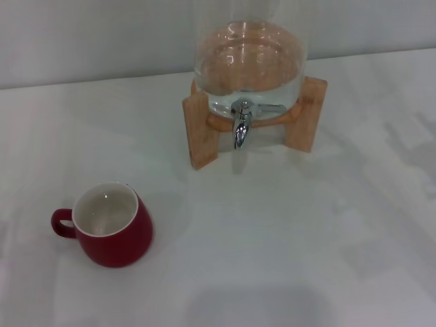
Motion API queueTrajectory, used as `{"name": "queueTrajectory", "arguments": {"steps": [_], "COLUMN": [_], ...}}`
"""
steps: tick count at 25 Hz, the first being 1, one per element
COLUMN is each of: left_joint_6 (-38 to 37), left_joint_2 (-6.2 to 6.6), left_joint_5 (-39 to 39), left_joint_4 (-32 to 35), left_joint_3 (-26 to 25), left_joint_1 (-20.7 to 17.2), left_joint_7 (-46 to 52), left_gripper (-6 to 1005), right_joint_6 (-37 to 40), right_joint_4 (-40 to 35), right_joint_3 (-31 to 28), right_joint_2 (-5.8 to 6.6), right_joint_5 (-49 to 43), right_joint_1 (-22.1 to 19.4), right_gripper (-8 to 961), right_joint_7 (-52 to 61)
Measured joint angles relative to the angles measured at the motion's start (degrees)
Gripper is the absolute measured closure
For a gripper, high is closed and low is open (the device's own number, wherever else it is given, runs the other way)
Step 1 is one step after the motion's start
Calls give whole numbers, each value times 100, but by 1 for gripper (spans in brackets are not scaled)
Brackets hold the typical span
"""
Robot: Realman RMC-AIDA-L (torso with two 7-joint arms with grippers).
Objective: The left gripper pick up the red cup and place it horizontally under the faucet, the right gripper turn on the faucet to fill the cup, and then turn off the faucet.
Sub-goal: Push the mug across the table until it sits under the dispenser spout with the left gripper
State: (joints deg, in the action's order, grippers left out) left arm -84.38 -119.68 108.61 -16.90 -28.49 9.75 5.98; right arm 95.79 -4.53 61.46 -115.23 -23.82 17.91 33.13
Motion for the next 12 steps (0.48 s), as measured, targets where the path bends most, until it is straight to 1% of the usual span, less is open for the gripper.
{"name": "queueTrajectory", "arguments": {"steps": [6,12], "left_joint_6": [1,9], "left_joint_2": [0,0], "left_joint_5": [26,31], "left_joint_4": [-18,-19], "left_joint_3": [281,491], "left_joint_1": [-2,-112], "left_joint_7": [0,-37], "left_gripper": [194,188], "right_joint_6": [3,3], "right_joint_4": [0,5], "right_joint_3": [42,144], "right_joint_2": [5,8], "right_joint_5": [0,0], "right_joint_1": [-50,-68], "right_gripper": [195,195], "right_joint_7": [1,1]}}
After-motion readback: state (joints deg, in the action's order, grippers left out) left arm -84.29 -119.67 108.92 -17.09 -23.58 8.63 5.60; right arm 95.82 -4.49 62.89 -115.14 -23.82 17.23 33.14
